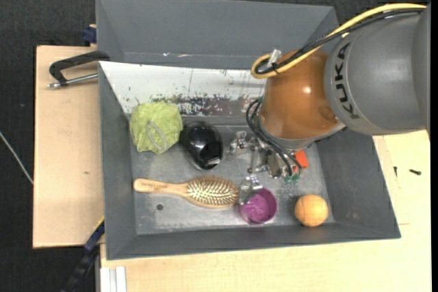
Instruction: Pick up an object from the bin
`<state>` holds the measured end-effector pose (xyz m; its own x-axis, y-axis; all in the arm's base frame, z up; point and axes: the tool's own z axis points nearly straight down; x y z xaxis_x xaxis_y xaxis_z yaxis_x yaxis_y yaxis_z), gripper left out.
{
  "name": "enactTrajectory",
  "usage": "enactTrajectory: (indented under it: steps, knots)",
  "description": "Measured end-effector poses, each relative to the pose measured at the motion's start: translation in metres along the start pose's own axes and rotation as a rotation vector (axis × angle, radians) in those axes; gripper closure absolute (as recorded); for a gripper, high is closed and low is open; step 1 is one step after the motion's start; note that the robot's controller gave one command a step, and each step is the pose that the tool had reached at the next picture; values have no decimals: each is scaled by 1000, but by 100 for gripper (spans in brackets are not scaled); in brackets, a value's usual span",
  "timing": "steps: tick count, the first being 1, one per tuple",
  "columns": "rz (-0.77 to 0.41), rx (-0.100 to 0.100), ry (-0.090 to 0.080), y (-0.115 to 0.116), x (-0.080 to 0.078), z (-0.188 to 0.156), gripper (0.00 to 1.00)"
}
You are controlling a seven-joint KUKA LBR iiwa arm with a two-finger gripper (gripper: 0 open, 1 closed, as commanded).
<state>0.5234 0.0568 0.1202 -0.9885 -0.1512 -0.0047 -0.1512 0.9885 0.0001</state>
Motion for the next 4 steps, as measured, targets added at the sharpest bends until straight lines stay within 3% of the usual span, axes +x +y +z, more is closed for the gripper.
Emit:
enactTrajectory:
  steps: [1, 2, 3, 4]
  knots:
    - [2, -1, -1, 8, 6, -13, 0]
    - [-173, 2, 8, 32, 14, 27, 0]
    - [-384, 5, 3, 40, 13, 41, 100]
    - [-383, 5, 3, 40, 13, 41, 100]
